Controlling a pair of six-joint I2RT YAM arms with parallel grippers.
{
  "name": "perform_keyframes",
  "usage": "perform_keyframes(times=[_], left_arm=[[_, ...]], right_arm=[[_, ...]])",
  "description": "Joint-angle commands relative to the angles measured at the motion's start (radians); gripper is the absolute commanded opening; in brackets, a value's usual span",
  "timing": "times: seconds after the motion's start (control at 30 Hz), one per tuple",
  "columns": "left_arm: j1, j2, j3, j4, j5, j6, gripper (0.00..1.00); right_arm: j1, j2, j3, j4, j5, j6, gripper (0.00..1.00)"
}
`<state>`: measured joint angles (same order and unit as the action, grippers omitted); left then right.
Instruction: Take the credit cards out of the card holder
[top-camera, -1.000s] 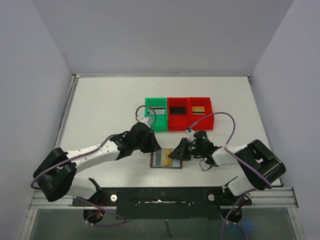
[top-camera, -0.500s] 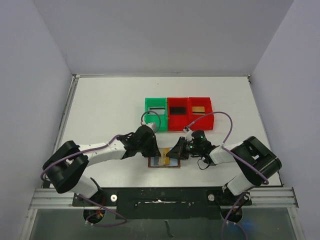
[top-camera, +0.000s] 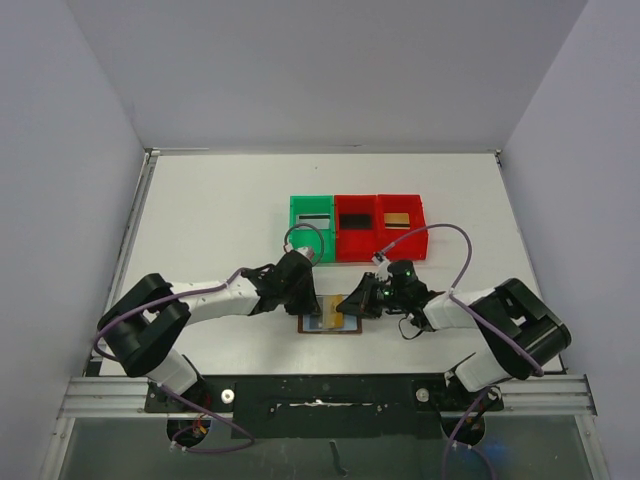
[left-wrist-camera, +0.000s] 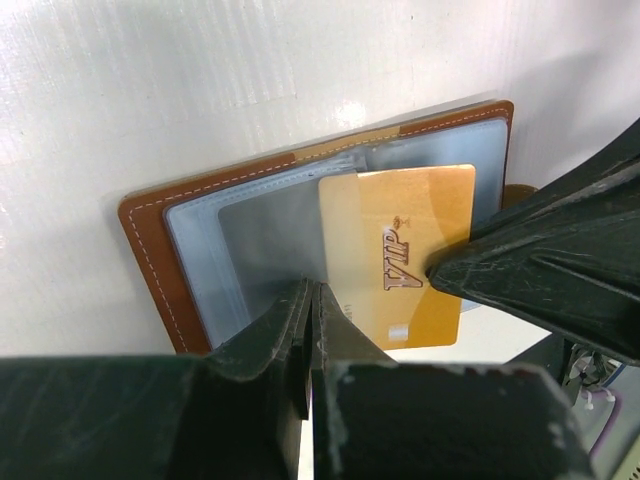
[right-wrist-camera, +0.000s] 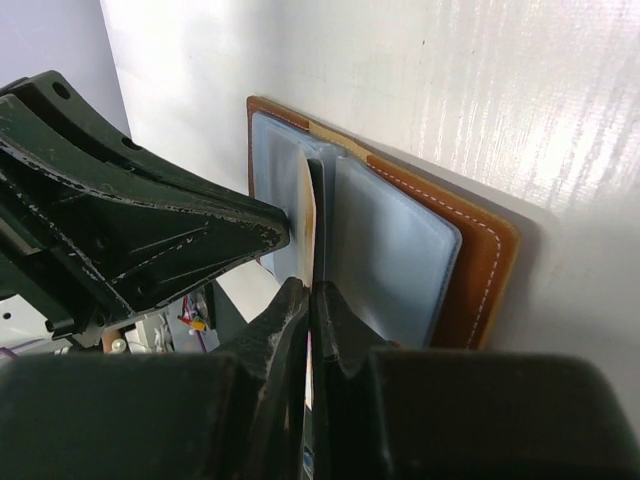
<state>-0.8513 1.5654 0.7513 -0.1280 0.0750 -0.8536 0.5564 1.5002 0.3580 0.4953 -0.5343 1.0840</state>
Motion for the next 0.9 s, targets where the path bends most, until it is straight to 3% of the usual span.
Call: perform_keyframes(times=[0.0, 0.17, 0.5, 0.63, 0.87], left_arm=[[-0.004, -0.006, -0.025, -0.050, -0.063, 0.007, 0.00], [-0.004, -0.008, -0.017, -0.073, -0.084, 0.007, 0.00], [-0.004, -0.085, -0.017, -0.029, -0.054, 0.003, 0.00], [-0.003, -0.153, -0.012, -0.010, -0.048, -0.009, 0.10], [0.011, -0.299, -0.046, -0.020, -0.113, -0.041, 0.26]], right_arm=[[-0.017, -0.057, -0.007, 0.005, 0.012, -0.015, 0.00], [-0.043, -0.119, -0.005, -0.090, 0.030, -0.051, 0.00], [-0.174, -0.384, 0.073, -0.443, 0.125, -0.186, 0.00], [-0.220, -0.408, 0.178, -0.547, 0.198, -0.246, 0.00], [-0.258, -0.255, 0.434, -0.645, 0.283, -0.352, 0.00]])
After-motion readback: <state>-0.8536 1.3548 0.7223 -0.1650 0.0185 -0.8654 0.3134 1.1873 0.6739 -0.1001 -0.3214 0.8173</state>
